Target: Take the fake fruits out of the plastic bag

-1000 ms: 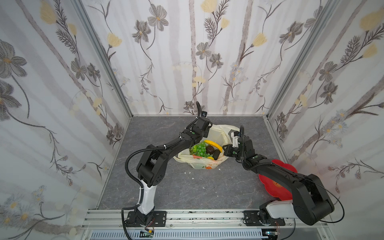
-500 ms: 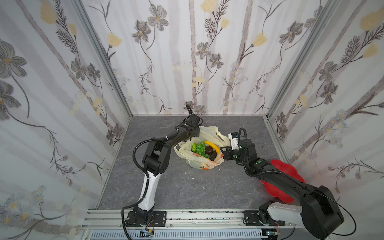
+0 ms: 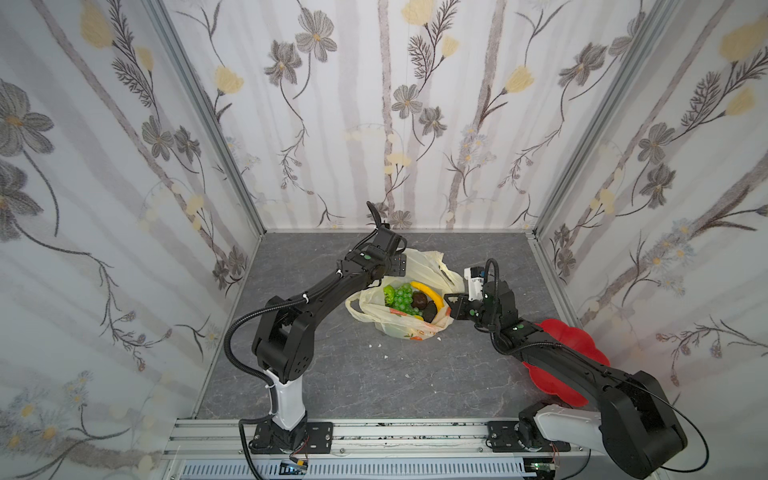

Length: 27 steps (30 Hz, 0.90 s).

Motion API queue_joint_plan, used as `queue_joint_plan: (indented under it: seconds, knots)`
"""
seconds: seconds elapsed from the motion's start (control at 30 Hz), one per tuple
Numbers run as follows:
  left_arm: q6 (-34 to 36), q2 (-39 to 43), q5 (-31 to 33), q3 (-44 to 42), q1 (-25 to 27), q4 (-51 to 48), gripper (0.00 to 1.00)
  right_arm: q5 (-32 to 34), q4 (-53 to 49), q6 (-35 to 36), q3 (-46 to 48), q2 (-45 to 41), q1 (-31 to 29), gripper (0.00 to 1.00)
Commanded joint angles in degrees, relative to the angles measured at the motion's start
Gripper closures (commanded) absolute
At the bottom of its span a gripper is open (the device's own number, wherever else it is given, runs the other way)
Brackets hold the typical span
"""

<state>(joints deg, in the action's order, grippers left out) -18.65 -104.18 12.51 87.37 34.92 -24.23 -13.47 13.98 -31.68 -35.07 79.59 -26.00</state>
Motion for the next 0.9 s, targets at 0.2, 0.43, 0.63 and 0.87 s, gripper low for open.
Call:
queue_joint_plan:
  seconds: [0.2,0.43,0.63,0.87]
  knots:
    - [-13.79,13.65,11.48,-19.32,2.57,2.41,0.06,2.47,3.28,-1.44,0.30,0.30,-0.75,1.00]
    - [-17.85,16.19,-0.86,-31.10,0.05,13.09,0.14,0.44,8.27,-5.62,2.30,1.10,-0.12,1.00]
    - [-19.13,15.74,-9.44,-36.61,-3.54,20.49,0.65,-9.05,20.49,-14.52,6.67,3.67,4.78,1.00]
    - [-19.12,21.06,-10.81,-45.43,-12.97,25.27,1.00,-18.73,35.18,-23.12,11.53,8.77,11.76,1.00]
